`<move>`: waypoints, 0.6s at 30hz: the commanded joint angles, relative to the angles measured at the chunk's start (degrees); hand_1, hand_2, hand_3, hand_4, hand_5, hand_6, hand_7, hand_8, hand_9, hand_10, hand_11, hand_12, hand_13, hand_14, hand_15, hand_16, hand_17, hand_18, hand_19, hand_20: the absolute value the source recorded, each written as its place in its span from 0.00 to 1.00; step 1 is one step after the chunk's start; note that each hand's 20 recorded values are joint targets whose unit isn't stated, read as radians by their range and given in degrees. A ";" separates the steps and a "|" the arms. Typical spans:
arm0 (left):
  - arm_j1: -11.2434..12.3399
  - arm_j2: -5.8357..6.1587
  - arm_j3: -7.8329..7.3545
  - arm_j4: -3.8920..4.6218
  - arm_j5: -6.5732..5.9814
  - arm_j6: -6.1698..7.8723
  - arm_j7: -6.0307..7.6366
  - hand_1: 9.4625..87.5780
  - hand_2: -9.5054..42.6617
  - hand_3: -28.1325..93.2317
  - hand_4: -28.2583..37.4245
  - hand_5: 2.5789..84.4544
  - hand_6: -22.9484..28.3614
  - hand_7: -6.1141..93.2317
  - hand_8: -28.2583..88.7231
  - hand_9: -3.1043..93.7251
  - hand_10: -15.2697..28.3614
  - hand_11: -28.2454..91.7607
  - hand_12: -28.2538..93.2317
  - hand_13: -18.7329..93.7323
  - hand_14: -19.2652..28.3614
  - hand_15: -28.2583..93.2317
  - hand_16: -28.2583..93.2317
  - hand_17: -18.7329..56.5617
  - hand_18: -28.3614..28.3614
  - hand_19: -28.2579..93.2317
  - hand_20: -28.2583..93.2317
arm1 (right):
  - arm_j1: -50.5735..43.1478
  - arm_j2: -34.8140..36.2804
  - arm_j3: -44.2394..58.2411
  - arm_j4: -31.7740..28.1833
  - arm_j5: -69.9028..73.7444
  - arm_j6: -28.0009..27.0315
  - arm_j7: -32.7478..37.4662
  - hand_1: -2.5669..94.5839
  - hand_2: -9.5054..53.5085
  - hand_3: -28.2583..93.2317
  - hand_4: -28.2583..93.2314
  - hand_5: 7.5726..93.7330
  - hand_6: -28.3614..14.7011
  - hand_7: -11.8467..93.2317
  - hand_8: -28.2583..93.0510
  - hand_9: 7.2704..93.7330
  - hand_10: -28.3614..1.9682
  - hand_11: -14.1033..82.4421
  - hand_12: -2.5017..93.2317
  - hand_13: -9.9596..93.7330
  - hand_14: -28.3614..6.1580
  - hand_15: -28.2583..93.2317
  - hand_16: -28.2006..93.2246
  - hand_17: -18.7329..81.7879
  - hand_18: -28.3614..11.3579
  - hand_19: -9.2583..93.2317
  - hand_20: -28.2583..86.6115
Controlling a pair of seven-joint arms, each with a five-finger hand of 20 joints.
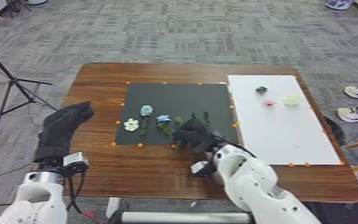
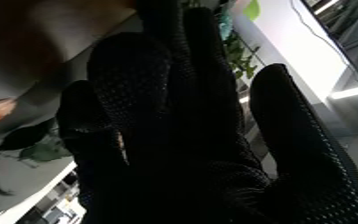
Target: Arrange flowers
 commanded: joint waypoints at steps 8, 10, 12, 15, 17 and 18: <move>0.34 -0.50 0.48 -0.02 0.01 -0.24 0.47 0.22 0.13 0.82 0.16 0.60 0.49 0.27 0.18 0.56 0.64 0.41 0.35 0.53 0.74 0.39 0.24 0.33 0.70 0.30 0.38 | 3.13 -0.30 -1.61 0.50 0.23 1.10 -0.55 0.31 0.49 0.73 0.10 0.71 0.63 0.29 0.15 0.79 0.49 0.27 0.14 0.89 0.50 0.73 0.51 0.58 0.05 0.99 0.71; 0.45 -0.44 0.47 -0.06 -0.05 -0.17 0.44 0.22 0.13 0.82 0.16 0.59 0.49 0.27 0.18 0.56 0.64 0.41 0.35 0.53 0.74 0.39 0.24 0.33 0.70 0.30 0.38 | 2.93 0.02 -1.53 0.21 0.28 0.99 -0.47 0.31 0.49 0.73 0.10 0.71 0.63 0.29 0.15 0.79 0.49 0.27 0.14 0.89 0.50 0.73 0.51 0.58 0.05 0.99 0.71; 0.72 -0.52 0.37 -0.17 -0.08 -0.05 0.51 0.22 0.13 0.82 0.16 0.59 0.49 0.27 0.18 0.56 0.64 0.41 0.35 0.53 0.74 0.39 0.24 0.33 0.70 0.30 0.38 | 2.83 0.24 -1.37 -0.03 0.71 0.90 -0.51 0.31 0.49 0.74 0.10 0.71 0.63 0.29 0.15 0.80 0.49 0.27 0.14 0.89 0.50 0.73 0.51 0.58 0.05 0.99 0.71; 0.22 -0.40 0.64 0.03 0.07 -0.25 0.22 0.22 0.13 0.82 0.16 0.59 0.49 0.27 0.18 0.56 0.64 0.41 0.35 0.53 0.74 0.39 0.24 0.33 0.70 0.30 0.38 | 2.86 0.31 -0.82 -0.44 1.37 0.90 -0.75 0.30 0.48 0.74 0.10 0.71 0.63 0.30 0.15 0.80 0.49 0.27 0.14 0.89 0.50 0.73 0.51 0.59 0.05 0.99 0.71; 0.11 -0.44 0.78 0.08 0.09 -0.28 0.17 0.22 0.13 0.82 0.16 0.59 0.49 0.27 0.18 0.56 0.64 0.41 0.35 0.53 0.74 0.39 0.24 0.33 0.70 0.30 0.38 | 2.69 0.05 -0.27 -0.88 1.59 1.00 -0.87 0.29 0.46 0.75 0.10 0.71 0.63 0.30 0.15 0.81 0.49 0.27 0.15 0.90 0.50 0.73 0.51 0.59 0.05 0.99 0.71; 0.06 -0.49 0.86 0.13 0.08 -0.30 0.15 0.22 0.13 0.82 0.16 0.59 0.48 0.27 0.18 0.56 0.64 0.41 0.35 0.53 0.74 0.39 0.24 0.33 0.70 0.30 0.38 | 2.63 0.11 -0.22 -1.14 1.56 1.37 -0.92 0.29 0.45 0.75 0.10 0.71 0.63 0.30 0.15 0.81 0.49 0.27 0.15 0.90 0.50 0.73 0.51 0.59 0.04 0.99 0.71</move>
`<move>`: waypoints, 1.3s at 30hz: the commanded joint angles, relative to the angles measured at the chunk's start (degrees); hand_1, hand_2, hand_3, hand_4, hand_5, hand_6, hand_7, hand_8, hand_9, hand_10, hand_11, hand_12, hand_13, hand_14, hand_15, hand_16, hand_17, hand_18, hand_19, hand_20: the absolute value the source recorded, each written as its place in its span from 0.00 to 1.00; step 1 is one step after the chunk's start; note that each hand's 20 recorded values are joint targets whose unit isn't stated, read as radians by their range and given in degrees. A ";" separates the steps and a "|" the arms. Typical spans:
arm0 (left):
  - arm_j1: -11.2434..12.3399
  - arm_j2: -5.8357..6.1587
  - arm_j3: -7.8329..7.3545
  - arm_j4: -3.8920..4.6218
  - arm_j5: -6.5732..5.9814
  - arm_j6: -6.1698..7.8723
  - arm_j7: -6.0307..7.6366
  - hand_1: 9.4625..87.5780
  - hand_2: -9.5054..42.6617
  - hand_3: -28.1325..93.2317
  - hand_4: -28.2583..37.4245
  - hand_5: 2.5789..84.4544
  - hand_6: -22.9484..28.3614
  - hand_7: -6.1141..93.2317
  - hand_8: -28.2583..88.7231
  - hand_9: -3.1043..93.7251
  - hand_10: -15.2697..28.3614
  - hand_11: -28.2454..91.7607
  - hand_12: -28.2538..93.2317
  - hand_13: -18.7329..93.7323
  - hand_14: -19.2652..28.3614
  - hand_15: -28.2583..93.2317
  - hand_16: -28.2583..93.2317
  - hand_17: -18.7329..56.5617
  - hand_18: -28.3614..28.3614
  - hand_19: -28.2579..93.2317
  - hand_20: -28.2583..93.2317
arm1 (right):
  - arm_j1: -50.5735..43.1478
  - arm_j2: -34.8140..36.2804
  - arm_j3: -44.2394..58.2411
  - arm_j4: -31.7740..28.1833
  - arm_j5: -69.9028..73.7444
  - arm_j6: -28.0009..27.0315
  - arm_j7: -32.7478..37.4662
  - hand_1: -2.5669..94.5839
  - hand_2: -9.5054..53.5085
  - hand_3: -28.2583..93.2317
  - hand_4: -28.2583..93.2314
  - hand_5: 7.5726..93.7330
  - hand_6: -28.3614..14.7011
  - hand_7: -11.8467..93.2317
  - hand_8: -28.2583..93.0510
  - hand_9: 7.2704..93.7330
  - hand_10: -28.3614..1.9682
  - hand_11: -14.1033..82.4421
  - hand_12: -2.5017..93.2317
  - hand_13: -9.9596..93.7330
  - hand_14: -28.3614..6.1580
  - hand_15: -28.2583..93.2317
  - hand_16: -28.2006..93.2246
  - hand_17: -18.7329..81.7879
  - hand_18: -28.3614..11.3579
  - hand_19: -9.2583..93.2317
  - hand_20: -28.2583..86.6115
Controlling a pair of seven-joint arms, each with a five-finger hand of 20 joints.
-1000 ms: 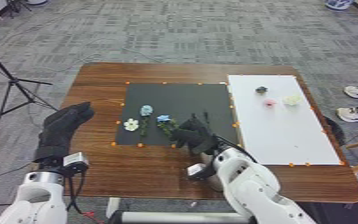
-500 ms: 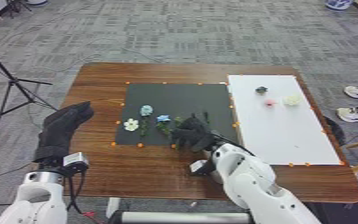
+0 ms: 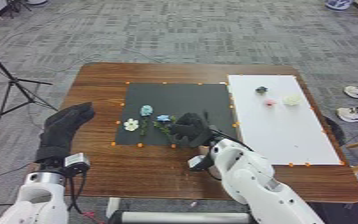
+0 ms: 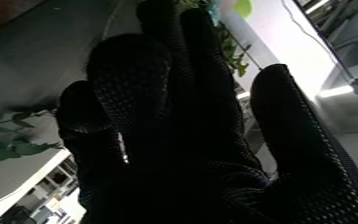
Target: Arrange flowers
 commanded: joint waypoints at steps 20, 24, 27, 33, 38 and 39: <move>0.50 -0.36 0.32 -0.12 0.05 -0.08 0.13 0.23 0.13 0.82 0.16 0.59 0.47 0.27 0.17 0.56 0.64 0.41 0.35 0.53 0.74 0.39 0.24 0.33 0.70 0.30 0.38 | 2.81 14.76 17.30 1.26 -11.31 11.29 -8.72 0.28 0.00 0.80 0.09 0.57 0.61 0.31 0.15 0.67 0.48 0.27 0.17 0.73 0.38 0.63 0.47 0.45 0.08 0.79 0.71; 0.61 -0.46 0.44 -0.19 0.02 0.04 0.28 0.23 0.13 0.82 0.16 0.59 0.47 0.27 0.17 0.56 0.64 0.41 0.35 0.53 0.74 0.39 0.24 0.33 0.70 0.30 0.38 | 7.98 16.39 15.83 7.29 -18.09 13.62 -10.04 0.29 0.00 0.80 0.06 0.53 0.61 0.32 0.14 0.65 0.50 0.27 0.18 0.73 0.40 0.63 0.47 0.46 0.08 0.79 0.71; 0.10 -0.47 0.88 0.00 0.21 -0.44 0.18 0.23 0.13 0.82 0.16 0.59 0.47 0.27 0.17 0.56 0.64 0.41 0.35 0.53 0.74 0.39 0.24 0.33 0.70 0.30 0.38 | 11.78 16.42 14.60 11.97 -21.43 14.63 -10.07 0.29 0.00 0.80 0.05 0.53 0.61 0.32 0.14 0.65 0.50 0.28 0.18 0.73 0.41 0.64 0.47 0.46 0.09 0.80 0.71; -0.13 -0.69 1.10 -0.04 0.15 -0.18 0.57 0.23 0.13 0.82 0.16 0.59 0.47 0.27 0.17 0.56 0.64 0.41 0.35 0.53 0.74 0.39 0.24 0.33 0.70 0.30 0.38 | 15.72 16.99 12.92 18.55 -24.68 13.04 -12.52 0.29 0.00 0.80 0.04 0.55 0.63 0.34 0.14 0.66 0.52 0.28 0.18 0.74 0.41 0.66 0.48 0.47 0.09 0.82 0.73; 0.41 -1.03 0.82 -0.22 -0.04 -0.09 0.78 0.23 0.13 0.82 0.17 0.59 0.47 0.27 0.17 0.56 0.64 0.41 0.35 0.53 0.74 0.39 0.24 0.33 0.70 0.30 0.38 | 14.45 16.82 13.77 20.18 -25.73 10.82 -13.78 0.29 0.00 0.79 0.04 0.56 0.64 0.34 0.13 0.67 0.51 0.28 0.18 0.75 0.42 0.68 0.48 0.48 0.09 0.83 0.73; 0.50 -1.08 0.75 -0.26 0.12 -0.14 0.69 0.23 0.13 0.82 0.16 0.59 0.47 0.27 0.17 0.56 0.64 0.41 0.35 0.53 0.74 0.39 0.24 0.33 0.70 0.30 0.38 | 13.93 16.90 14.10 20.23 -25.65 10.37 -14.15 0.29 0.00 0.79 0.04 0.56 0.64 0.34 0.13 0.67 0.51 0.28 0.18 0.75 0.42 0.68 0.48 0.48 0.09 0.84 0.73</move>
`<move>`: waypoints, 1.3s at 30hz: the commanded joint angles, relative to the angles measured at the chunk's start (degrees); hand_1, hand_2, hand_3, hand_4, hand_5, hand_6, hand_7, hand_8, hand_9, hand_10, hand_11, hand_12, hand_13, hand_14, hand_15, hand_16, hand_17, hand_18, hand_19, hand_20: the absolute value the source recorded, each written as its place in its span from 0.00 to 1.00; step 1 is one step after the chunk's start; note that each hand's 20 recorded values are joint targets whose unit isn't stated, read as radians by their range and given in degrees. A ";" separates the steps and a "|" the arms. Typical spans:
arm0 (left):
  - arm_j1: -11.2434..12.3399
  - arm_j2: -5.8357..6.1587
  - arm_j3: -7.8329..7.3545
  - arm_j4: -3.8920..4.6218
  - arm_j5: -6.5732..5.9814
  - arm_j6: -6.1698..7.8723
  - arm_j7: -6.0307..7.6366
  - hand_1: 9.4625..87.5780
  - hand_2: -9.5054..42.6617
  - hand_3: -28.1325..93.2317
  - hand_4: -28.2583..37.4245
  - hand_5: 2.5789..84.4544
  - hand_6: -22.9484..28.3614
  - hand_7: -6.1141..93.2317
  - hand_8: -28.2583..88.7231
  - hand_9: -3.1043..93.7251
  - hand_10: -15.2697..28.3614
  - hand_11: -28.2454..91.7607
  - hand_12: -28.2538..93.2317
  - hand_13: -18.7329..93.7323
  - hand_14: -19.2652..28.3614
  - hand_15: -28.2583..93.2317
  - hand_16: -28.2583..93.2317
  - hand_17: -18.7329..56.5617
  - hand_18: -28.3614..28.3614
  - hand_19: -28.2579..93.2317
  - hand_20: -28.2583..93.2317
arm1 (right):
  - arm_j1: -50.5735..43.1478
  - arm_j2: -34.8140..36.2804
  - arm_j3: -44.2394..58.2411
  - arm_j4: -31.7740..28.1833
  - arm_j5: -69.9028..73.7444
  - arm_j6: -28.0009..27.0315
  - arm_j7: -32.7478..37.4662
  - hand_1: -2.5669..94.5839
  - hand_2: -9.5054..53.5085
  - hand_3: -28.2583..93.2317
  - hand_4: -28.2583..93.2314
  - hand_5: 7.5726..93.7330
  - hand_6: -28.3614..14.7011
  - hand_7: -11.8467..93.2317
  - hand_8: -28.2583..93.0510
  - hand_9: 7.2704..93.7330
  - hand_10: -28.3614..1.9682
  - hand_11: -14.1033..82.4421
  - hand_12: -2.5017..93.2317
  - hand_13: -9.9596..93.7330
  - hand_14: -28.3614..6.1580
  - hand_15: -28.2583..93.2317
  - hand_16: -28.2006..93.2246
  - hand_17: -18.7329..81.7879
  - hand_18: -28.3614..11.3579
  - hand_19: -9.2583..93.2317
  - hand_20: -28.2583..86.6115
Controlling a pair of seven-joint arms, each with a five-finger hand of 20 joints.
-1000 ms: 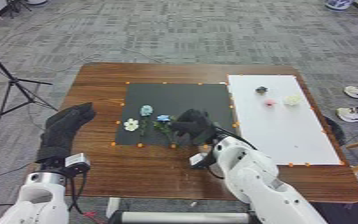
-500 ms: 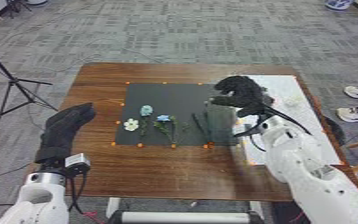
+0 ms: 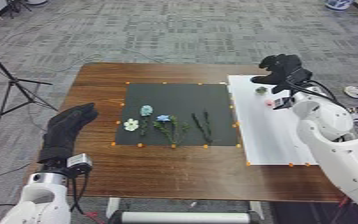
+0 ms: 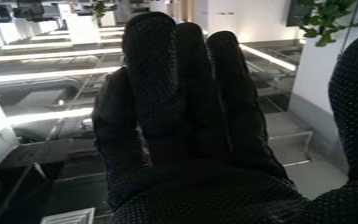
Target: Arrange flowers
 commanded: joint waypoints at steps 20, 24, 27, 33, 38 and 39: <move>1.99 -1.62 -0.35 -0.69 0.03 -0.46 0.86 0.23 0.13 0.82 0.16 0.59 0.47 0.27 0.17 0.56 0.64 0.41 0.35 0.53 0.74 0.38 0.24 0.33 0.70 0.30 0.38 | -4.88 -0.41 5.27 5.99 -6.21 -6.62 -5.89 0.30 0.00 0.80 0.05 0.59 0.65 0.35 0.13 0.69 0.53 0.29 0.17 0.77 0.43 0.70 0.49 0.49 0.08 0.85 0.74; 2.23 -1.93 -0.21 -0.77 0.07 -0.58 0.94 0.23 0.13 0.82 0.17 0.59 0.47 0.27 0.17 0.56 0.64 0.41 0.35 0.53 0.74 0.38 0.24 0.33 0.70 0.30 0.38 | -4.93 -1.12 5.37 7.34 -7.37 -6.42 -6.23 0.31 0.00 0.80 0.05 0.59 0.65 0.35 0.13 0.69 0.53 0.29 0.17 0.77 0.43 0.71 0.49 0.49 0.08 0.85 0.75; 2.49 -2.11 -0.14 -0.86 0.00 -0.48 1.02 0.23 0.13 0.82 0.17 0.59 0.47 0.27 0.17 0.56 0.64 0.41 0.35 0.53 0.74 0.38 0.24 0.33 0.70 0.30 0.38 | -5.00 -1.75 5.01 8.40 -8.25 -6.16 -6.49 0.32 0.00 0.80 0.05 0.59 0.65 0.35 0.13 0.70 0.54 0.29 0.17 0.77 0.43 0.71 0.49 0.49 0.08 0.86 0.75; 2.47 -2.21 -0.25 -0.92 0.12 -0.62 1.01 0.23 0.13 0.82 0.17 0.59 0.47 0.27 0.17 0.56 0.64 0.41 0.35 0.53 0.74 0.38 0.24 0.33 0.70 0.30 0.38 | -4.98 -2.33 3.52 9.39 -9.04 -4.05 -5.94 0.35 0.00 0.81 0.04 0.61 0.68 0.36 0.12 0.72 0.55 0.30 0.17 0.78 0.46 0.72 0.49 0.51 0.09 0.87 0.75; 2.65 -2.34 -0.11 -0.97 0.07 -0.58 0.87 0.22 0.13 0.82 0.17 0.59 0.47 0.27 0.17 0.56 0.64 0.41 0.35 0.53 0.74 0.38 0.24 0.33 0.70 0.30 0.38 | -5.14 -2.20 2.39 10.28 -8.97 -1.21 -5.60 0.47 0.00 0.77 0.02 0.68 0.72 0.41 0.20 0.81 0.58 0.32 0.18 0.83 0.52 0.74 0.50 0.54 0.11 0.90 0.75; 2.67 -2.30 -0.05 -0.97 -0.01 -0.60 0.94 0.22 0.13 0.82 0.17 0.59 0.47 0.27 0.17 0.56 0.64 0.41 0.35 0.53 0.74 0.38 0.24 0.33 0.70 0.30 0.38 | -5.13 -1.97 1.98 10.55 -8.69 -0.01 -5.60 0.50 0.00 0.76 0.02 0.69 0.72 0.41 0.21 0.83 0.59 0.32 0.18 0.83 0.54 0.74 0.50 0.55 0.11 0.91 0.75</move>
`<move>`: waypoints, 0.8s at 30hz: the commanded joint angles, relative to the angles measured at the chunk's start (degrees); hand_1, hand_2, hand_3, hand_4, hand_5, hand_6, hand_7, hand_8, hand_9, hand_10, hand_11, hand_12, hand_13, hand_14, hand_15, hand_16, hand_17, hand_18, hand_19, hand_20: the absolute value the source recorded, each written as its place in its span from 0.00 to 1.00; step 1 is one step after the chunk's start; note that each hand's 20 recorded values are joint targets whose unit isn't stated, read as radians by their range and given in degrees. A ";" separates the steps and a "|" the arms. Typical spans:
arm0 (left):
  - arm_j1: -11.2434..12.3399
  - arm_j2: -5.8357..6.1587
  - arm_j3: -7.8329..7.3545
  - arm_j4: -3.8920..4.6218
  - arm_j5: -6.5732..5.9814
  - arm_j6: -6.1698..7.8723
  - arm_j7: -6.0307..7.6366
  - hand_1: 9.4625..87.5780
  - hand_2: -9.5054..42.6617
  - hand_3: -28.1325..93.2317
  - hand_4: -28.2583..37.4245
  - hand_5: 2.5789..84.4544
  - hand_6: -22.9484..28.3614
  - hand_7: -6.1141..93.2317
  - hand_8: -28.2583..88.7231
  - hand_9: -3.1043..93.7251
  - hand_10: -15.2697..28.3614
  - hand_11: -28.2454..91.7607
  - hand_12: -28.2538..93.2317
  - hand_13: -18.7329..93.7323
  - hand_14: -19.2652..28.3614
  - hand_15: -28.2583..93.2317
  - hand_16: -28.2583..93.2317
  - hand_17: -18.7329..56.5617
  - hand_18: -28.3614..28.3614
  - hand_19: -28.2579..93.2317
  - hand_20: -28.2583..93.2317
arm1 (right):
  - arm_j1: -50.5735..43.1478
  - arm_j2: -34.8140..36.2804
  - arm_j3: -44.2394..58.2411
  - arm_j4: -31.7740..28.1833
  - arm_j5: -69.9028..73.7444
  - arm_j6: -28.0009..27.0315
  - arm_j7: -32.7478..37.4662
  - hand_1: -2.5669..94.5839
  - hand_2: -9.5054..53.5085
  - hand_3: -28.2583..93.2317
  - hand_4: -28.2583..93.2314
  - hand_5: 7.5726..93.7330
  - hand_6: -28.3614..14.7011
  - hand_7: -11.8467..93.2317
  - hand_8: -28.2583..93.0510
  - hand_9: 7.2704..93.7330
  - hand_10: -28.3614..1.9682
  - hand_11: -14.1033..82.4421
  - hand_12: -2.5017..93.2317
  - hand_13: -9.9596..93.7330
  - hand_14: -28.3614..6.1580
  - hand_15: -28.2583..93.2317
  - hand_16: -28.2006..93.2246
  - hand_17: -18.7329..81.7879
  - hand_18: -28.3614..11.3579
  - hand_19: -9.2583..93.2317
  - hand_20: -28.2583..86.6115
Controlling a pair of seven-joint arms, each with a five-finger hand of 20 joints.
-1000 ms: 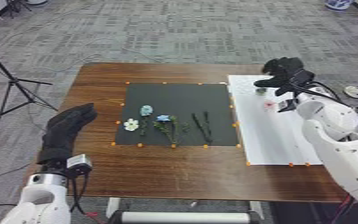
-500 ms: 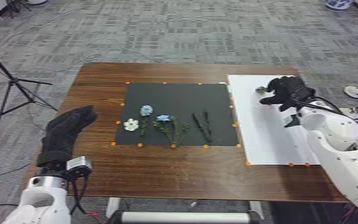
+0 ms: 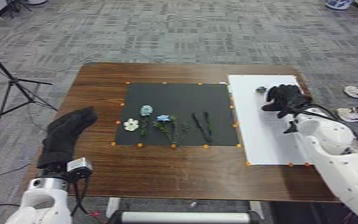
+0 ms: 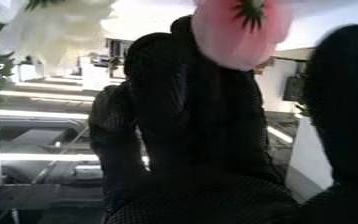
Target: Arrange flowers
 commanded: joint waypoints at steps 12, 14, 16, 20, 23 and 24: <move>0.74 0.05 -0.29 -0.51 0.01 -0.82 -0.24 0.22 0.13 0.82 0.16 0.59 0.47 0.27 0.18 0.56 0.64 0.41 0.35 0.53 0.74 0.38 0.24 0.33 0.70 0.30 0.38 | 2.69 6.16 -6.26 -8.03 8.31 11.88 1.86 0.61 0.04 0.73 0.02 0.82 0.71 0.38 0.25 0.95 0.65 0.33 0.27 0.88 0.60 0.76 0.53 0.59 0.12 0.94 0.75; 0.84 0.17 -0.41 -0.55 0.11 -0.95 -0.27 0.22 0.13 0.82 0.16 0.59 0.48 0.27 0.18 0.56 0.64 0.41 0.35 0.53 0.74 0.38 0.24 0.33 0.71 0.30 0.38 | 2.86 6.65 -6.96 -11.34 10.08 11.80 2.90 0.61 0.04 0.74 0.02 0.82 0.71 0.38 0.25 0.95 0.65 0.33 0.27 0.88 0.60 0.77 0.53 0.59 0.12 0.94 0.75; 0.77 0.22 -0.41 -0.59 0.03 -0.89 -0.38 0.22 0.13 0.82 0.16 0.59 0.48 0.26 0.18 0.56 0.64 0.41 0.35 0.53 0.74 0.38 0.24 0.33 0.70 0.30 0.38 | 2.99 6.97 -7.94 -14.68 11.94 11.05 3.42 0.61 0.04 0.74 0.02 0.82 0.71 0.38 0.25 0.95 0.65 0.33 0.26 0.88 0.59 0.77 0.53 0.59 0.12 0.94 0.75; 0.55 0.56 -0.45 -0.51 0.09 -1.18 -0.52 0.22 0.13 0.82 0.16 0.59 0.48 0.26 0.18 0.56 0.64 0.41 0.35 0.53 0.74 0.38 0.24 0.33 0.70 0.30 0.38 | 3.22 6.34 -10.40 -20.19 13.73 9.70 3.91 0.61 0.04 0.74 0.02 0.83 0.71 0.38 0.25 0.95 0.65 0.33 0.26 0.88 0.60 0.77 0.53 0.59 0.12 0.94 0.75; 0.51 0.76 -0.59 -0.49 0.01 -1.15 -0.46 0.22 0.13 0.82 0.16 0.59 0.48 0.26 0.18 0.56 0.64 0.41 0.35 0.53 0.74 0.38 0.24 0.33 0.70 0.30 0.38 | 4.82 5.68 -13.88 -22.97 15.96 8.12 3.60 0.61 0.03 0.74 0.02 0.83 0.72 0.37 0.25 0.96 0.65 0.33 0.26 0.88 0.60 0.76 0.53 0.59 0.12 0.94 0.75; 0.67 0.86 -0.82 -0.57 0.13 -1.17 -0.56 0.22 0.13 0.82 0.16 0.59 0.48 0.27 0.18 0.56 0.64 0.41 0.35 0.53 0.74 0.38 0.24 0.33 0.70 0.30 0.38 | 5.56 5.28 -15.21 -23.66 16.60 7.32 3.44 0.61 0.03 0.74 0.02 0.83 0.72 0.37 0.25 0.96 0.65 0.32 0.26 0.88 0.60 0.76 0.53 0.59 0.12 0.94 0.75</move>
